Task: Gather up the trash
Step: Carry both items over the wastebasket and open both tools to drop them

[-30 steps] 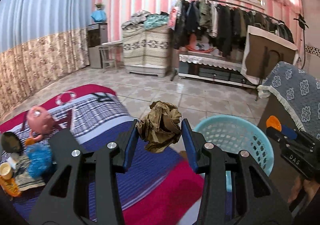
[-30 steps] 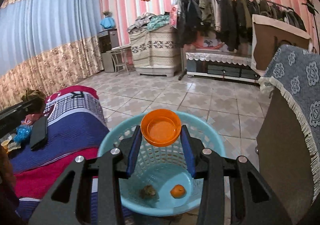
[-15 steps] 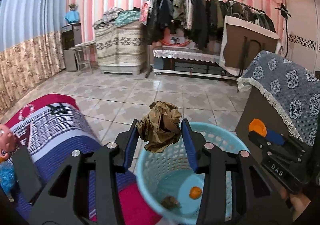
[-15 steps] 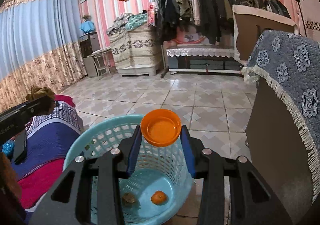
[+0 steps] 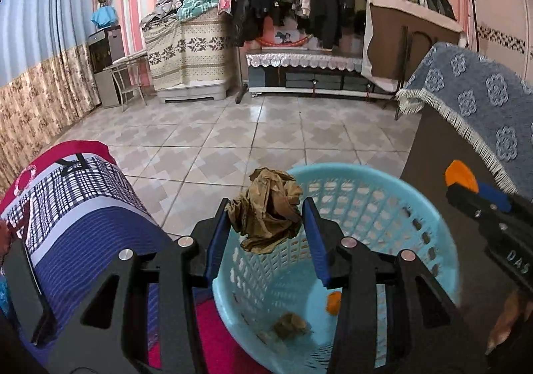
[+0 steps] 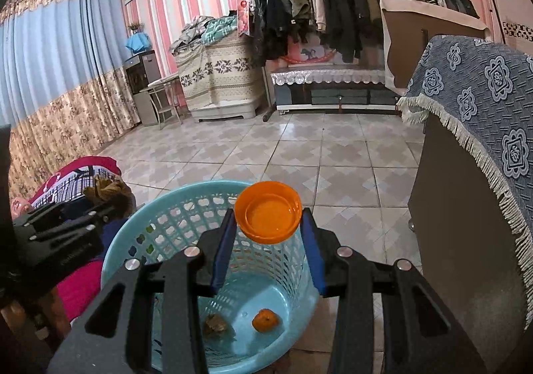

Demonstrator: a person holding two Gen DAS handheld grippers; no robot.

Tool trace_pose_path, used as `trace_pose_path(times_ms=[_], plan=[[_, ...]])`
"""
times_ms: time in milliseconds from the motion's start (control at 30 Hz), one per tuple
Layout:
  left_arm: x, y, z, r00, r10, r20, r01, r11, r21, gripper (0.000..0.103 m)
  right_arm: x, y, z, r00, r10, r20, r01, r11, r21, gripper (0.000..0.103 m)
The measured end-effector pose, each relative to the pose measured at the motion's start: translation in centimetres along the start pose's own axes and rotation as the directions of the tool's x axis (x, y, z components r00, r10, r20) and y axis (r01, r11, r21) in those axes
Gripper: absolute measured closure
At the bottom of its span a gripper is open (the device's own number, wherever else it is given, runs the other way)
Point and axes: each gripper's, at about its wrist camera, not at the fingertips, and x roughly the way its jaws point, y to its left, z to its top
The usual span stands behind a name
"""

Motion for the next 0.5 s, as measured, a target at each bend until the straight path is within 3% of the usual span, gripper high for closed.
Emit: trace_pose_path(times_ms=[100,233,500], plan=[[0.4,0.2,-0.3,1.000,-0.001,-0.023,0.001,1.000,-0.007,0.054,0.1,0.6,-0.2,1.000,0.001,-0.006,-0.002,1.000,-0.017,0.063],[-0.2,0.7,-0.4,1.000,0.016,-0.021,-0.016,1.000,-0.012,0.032,0.2,1.1,-0.3,1.000,0.001,-0.012,-0.001,1.000,-0.031,0.063],[-2.5,3.2,-0.4,0.994,0.103,0.038,-0.101,0.994,-0.048,0.017,0.5,1.9,-0.6,1.000,0.001,-0.016,-0.002,0.999,-0.045,0.063]])
